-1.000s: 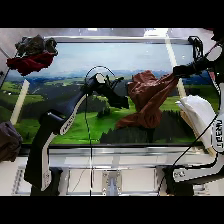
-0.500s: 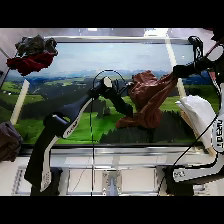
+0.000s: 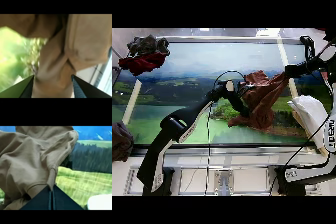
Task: Fold the shirts.
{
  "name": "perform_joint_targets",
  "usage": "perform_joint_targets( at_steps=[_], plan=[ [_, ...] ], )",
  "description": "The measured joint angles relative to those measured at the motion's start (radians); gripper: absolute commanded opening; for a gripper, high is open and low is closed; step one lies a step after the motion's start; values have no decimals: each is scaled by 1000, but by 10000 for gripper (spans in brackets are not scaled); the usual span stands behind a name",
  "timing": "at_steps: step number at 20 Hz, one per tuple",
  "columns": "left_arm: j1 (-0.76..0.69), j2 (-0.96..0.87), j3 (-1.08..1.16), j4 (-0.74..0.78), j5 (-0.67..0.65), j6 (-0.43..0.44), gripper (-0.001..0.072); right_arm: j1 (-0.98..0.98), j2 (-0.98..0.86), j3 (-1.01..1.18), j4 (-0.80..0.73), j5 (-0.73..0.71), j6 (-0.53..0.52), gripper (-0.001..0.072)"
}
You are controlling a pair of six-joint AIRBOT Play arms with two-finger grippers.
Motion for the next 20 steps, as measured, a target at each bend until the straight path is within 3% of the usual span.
perform_joint_targets(
  at_steps=[6, 7, 8, 9, 16, 20],
  plan=[
    [-14, 0, -12, 31, 26, -6, 502, 0, 0, 0, 7, 0, -6, 27],
    [-17, 0, -20, 32, 27, -7, 435, 0, 0, 0, 10, 0, -7, 27],
    [-19, 0, -25, 32, 26, -6, 254, 0, 0, 0, 12, 0, -7, 27],
    [-22, 0, -29, 29, 26, 0, 9, 0, 0, 0, 15, -1, -7, 27],
    [-5, 37, 26, 21, 35, 48, 8, 0, 24, 16, 14, 2, -8, 26],
    [51, 258, 61, 320, 107, -27, 8, -1, 99, 105, -11, 13, -8, 26]
  ],
)
